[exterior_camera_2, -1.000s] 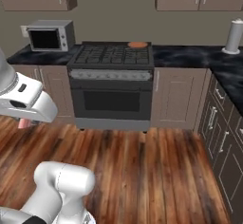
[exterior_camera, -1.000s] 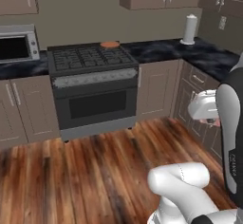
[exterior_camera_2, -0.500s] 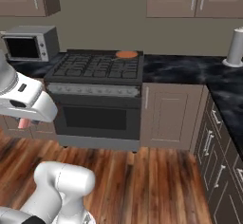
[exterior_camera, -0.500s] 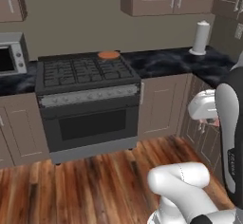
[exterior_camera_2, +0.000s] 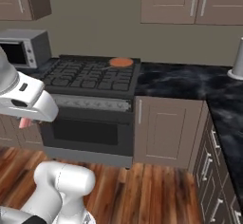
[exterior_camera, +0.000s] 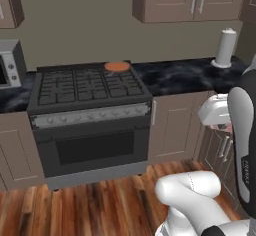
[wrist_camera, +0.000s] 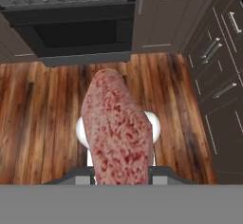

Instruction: Retrieve the steak from the fridge and place it on the saucepan with marinade on the stove.

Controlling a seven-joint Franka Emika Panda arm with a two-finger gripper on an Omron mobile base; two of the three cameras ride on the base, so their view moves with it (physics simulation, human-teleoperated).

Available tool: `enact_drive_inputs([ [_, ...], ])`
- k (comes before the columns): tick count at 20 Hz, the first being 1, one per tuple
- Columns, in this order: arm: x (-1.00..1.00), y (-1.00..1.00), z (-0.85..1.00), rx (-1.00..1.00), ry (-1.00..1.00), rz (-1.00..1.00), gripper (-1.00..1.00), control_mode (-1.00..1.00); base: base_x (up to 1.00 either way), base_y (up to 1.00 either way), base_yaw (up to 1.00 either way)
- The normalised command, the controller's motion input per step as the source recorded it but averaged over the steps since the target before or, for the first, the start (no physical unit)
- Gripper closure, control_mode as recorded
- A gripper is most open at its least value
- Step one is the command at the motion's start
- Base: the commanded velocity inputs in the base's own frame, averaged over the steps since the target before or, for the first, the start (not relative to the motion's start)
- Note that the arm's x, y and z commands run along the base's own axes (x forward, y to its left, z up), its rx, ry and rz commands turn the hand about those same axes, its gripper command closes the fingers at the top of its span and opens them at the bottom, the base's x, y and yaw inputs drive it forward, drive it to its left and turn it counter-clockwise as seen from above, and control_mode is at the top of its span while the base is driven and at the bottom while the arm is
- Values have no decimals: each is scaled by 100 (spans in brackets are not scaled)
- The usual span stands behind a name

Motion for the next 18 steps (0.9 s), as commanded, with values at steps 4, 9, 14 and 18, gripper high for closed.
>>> enact_drive_inputs([
  [4,0,0,0,0,0,0,100,100,64,-17,9],
  [9,0,0,0,0,0,0,100,100,71,-14,5],
  [14,0,0,0,0,0,0,100,100,75,-17,3],
  [18,0,0,0,0,0,0,100,100,78,-22,3],
])
